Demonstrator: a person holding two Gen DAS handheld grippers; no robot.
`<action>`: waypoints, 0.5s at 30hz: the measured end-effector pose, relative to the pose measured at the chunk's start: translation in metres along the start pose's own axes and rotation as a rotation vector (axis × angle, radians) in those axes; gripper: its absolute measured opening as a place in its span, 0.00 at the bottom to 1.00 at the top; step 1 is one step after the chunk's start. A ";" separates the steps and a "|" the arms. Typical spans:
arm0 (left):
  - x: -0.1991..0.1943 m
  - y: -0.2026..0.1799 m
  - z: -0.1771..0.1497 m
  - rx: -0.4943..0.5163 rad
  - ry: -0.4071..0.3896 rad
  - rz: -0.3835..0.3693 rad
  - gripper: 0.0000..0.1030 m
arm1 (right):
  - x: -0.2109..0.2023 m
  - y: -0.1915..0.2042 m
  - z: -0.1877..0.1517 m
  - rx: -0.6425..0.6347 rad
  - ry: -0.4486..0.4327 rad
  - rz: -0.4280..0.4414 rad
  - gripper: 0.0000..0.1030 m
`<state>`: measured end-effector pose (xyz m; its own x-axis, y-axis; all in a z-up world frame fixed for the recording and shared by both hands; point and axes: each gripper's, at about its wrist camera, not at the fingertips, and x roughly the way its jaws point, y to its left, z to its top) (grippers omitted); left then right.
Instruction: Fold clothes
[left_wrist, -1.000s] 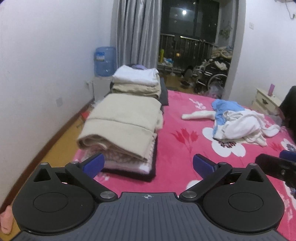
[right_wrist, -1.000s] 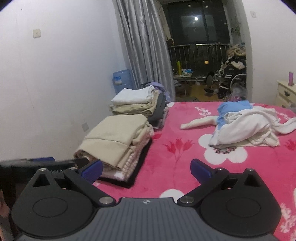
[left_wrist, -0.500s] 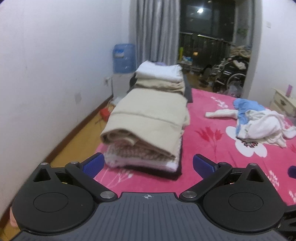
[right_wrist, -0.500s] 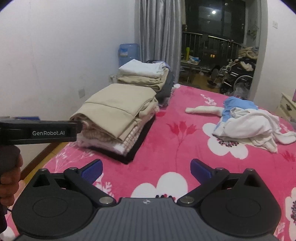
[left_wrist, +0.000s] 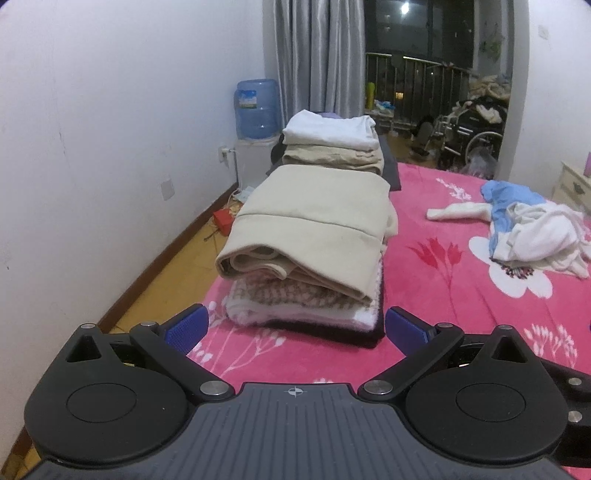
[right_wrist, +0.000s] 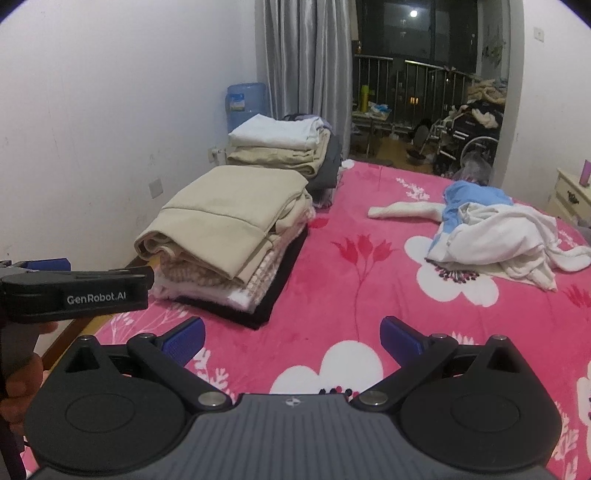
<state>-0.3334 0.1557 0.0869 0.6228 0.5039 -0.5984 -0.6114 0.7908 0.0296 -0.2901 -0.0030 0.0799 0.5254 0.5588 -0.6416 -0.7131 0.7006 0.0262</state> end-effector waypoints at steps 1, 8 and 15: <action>0.000 0.000 0.000 -0.002 -0.001 0.003 1.00 | 0.000 0.000 0.000 0.000 0.002 -0.002 1.00; 0.004 0.000 0.000 -0.002 0.020 0.010 1.00 | 0.002 0.001 0.001 0.006 0.010 -0.003 1.00; 0.003 -0.006 -0.004 0.038 0.024 0.002 1.00 | 0.002 0.004 0.001 -0.013 0.008 -0.006 1.00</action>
<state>-0.3296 0.1510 0.0821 0.6096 0.4975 -0.6171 -0.5933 0.8027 0.0610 -0.2919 0.0010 0.0795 0.5258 0.5509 -0.6481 -0.7158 0.6982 0.0128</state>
